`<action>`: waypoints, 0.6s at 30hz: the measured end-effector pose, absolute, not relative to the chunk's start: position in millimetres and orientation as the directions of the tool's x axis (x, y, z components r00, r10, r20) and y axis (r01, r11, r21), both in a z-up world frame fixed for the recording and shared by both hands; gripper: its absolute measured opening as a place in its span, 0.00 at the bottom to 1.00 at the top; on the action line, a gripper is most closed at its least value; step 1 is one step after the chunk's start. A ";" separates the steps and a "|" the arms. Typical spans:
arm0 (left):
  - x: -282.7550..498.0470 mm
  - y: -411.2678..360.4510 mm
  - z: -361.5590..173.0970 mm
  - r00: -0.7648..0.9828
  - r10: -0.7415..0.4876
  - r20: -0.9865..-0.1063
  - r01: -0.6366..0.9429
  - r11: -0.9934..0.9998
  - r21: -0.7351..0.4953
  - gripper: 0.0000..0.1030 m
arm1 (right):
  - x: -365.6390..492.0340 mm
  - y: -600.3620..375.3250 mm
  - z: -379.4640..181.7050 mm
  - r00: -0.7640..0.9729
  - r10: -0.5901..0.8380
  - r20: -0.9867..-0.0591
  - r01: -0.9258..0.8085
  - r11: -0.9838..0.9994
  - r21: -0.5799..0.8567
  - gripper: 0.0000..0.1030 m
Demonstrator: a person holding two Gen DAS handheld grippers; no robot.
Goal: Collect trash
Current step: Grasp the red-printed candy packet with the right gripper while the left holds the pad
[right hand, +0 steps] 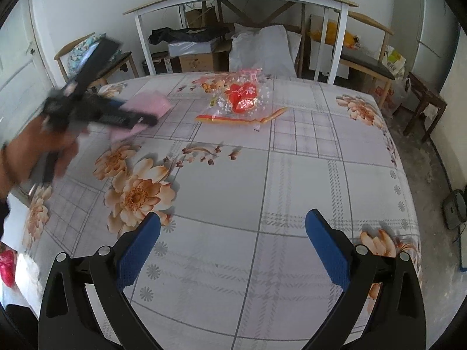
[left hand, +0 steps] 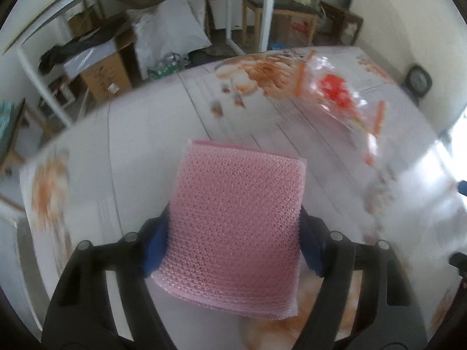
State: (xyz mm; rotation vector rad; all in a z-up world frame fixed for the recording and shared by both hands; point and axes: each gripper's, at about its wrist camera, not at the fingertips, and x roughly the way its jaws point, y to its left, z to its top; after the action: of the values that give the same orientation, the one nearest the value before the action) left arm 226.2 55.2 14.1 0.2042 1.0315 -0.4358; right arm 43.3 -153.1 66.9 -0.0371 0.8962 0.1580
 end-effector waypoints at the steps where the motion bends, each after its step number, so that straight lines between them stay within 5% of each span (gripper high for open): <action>1: 212.0 57.2 14.7 0.446 -0.244 -0.861 0.418 0.908 -0.041 0.69 | 43.7 -152.4 67.3 0.617 0.116 -0.779 -0.152 0.988 0.027 0.94; 10: 77.8 75.3 37.4 0.539 -0.232 -0.810 0.230 0.965 -0.123 0.69 | 82.6 -165.4 87.5 0.626 0.135 -0.768 -0.120 0.990 0.076 0.94; 18: 66.5 61.4 35.9 0.550 -0.292 -0.783 0.252 0.951 -0.178 0.69 | 203.3 -141.8 100.0 0.582 0.127 -0.803 -0.191 0.981 0.017 0.94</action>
State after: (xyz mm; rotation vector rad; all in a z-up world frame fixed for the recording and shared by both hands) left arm 66.5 61.4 35.9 -0.0466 0.9348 -0.3225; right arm 203.3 -141.8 100.0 -0.0742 0.9318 0.1864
